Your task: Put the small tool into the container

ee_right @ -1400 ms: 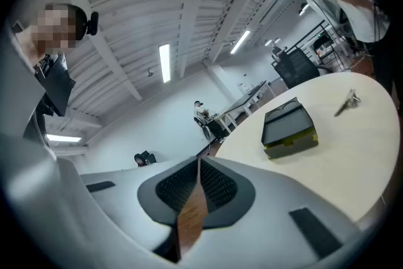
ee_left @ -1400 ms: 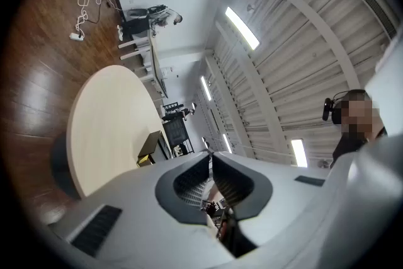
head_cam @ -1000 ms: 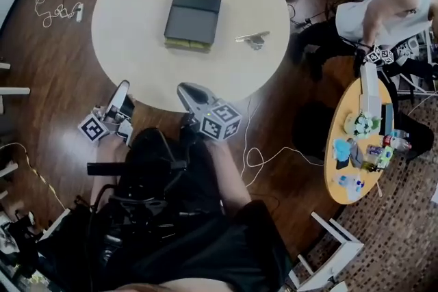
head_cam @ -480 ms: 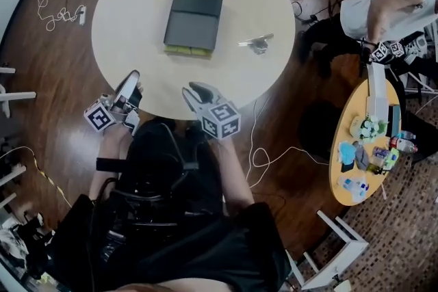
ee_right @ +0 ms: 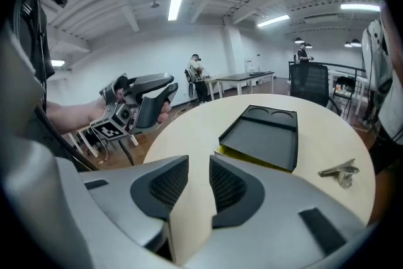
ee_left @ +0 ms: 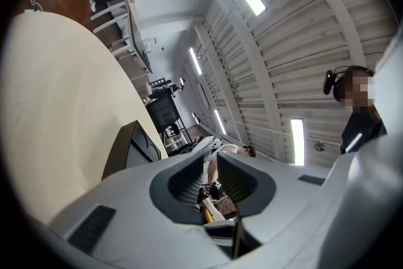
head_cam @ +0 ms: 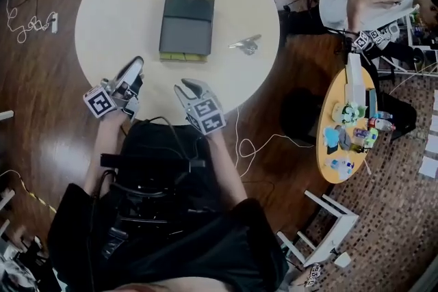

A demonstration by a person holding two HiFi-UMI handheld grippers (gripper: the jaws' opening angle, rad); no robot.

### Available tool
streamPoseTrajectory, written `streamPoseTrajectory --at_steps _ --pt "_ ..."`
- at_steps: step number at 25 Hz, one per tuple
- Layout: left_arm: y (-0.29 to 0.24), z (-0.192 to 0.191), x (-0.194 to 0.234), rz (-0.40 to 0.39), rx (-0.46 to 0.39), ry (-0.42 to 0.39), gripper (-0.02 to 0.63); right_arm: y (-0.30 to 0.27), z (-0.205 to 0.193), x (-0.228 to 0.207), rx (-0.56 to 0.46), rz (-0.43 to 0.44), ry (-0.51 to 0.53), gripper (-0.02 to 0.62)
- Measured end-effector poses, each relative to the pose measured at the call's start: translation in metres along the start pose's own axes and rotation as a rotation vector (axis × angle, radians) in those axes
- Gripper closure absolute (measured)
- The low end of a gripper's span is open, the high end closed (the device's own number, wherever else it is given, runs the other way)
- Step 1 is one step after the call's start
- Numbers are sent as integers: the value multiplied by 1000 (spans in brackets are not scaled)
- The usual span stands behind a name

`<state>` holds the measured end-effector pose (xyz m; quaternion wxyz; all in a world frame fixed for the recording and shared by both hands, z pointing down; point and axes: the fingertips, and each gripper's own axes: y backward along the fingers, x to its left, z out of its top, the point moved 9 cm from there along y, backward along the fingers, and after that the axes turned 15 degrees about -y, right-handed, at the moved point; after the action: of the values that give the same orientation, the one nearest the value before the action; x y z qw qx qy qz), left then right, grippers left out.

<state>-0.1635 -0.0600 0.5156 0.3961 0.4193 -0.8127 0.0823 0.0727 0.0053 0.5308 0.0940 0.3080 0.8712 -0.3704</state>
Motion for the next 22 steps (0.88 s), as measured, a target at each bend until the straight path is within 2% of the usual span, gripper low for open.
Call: streamPoseTrajectory --at_steps 3,5,9,16,22 --pt "-13 3 21 -21 41 -4 554 -11 -1 4 86 -90 106 485" --pt "-27 5 32 -24 88 -34 554 -17 -2 3 136 -143 183 485" --pt "-71 0 49 -65 179 -77 554 -34 1 -4 204 -211 337 485" --pt "-129 -16 85 -69 355 -148 554 -85 7 -31 283 -217 563 485" --pt "-174 -43 99 -82 542 -109 554 -123 -1 -51 402 -180 759 485"
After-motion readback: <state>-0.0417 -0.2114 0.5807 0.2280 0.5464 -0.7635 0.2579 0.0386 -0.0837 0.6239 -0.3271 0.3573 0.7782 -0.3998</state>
